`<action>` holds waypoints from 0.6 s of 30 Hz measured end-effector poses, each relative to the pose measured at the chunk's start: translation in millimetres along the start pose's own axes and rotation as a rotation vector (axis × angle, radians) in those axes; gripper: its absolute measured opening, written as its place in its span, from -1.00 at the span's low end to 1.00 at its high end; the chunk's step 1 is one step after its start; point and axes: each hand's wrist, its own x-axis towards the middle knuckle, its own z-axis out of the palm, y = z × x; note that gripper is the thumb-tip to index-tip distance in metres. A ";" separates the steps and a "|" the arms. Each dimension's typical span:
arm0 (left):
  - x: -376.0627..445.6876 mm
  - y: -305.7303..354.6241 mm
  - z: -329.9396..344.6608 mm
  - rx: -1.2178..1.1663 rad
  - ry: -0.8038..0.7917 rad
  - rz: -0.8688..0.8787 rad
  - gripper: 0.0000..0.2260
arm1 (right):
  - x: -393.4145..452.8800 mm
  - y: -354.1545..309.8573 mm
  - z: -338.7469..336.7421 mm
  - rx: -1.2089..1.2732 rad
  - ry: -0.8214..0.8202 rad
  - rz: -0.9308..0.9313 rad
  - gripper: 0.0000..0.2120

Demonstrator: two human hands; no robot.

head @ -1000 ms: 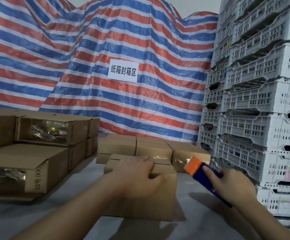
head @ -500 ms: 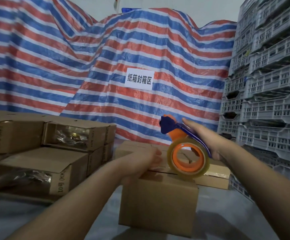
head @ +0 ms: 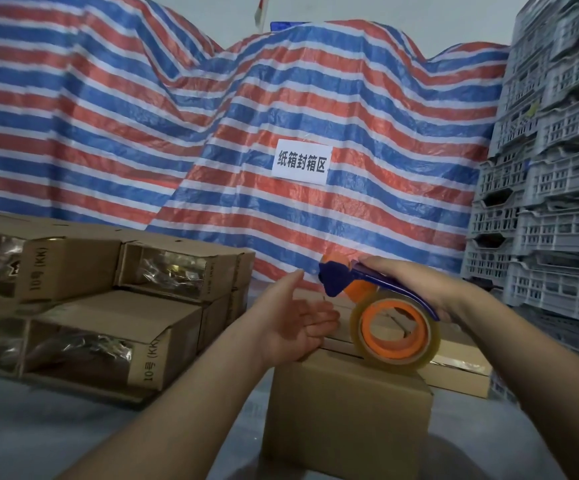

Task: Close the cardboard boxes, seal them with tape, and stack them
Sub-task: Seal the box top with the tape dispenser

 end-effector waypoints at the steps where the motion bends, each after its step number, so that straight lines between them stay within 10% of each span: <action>1: -0.3 0.9 -0.1 -0.015 0.006 -0.004 -0.43 | -0.1 -0.7 0.2 0.011 -0.004 0.009 -0.56; 18: -0.6 -5.9 -2.9 0.008 0.104 0.080 -0.94 | 9.7 -12.4 -0.1 -0.097 -0.080 0.097 -0.53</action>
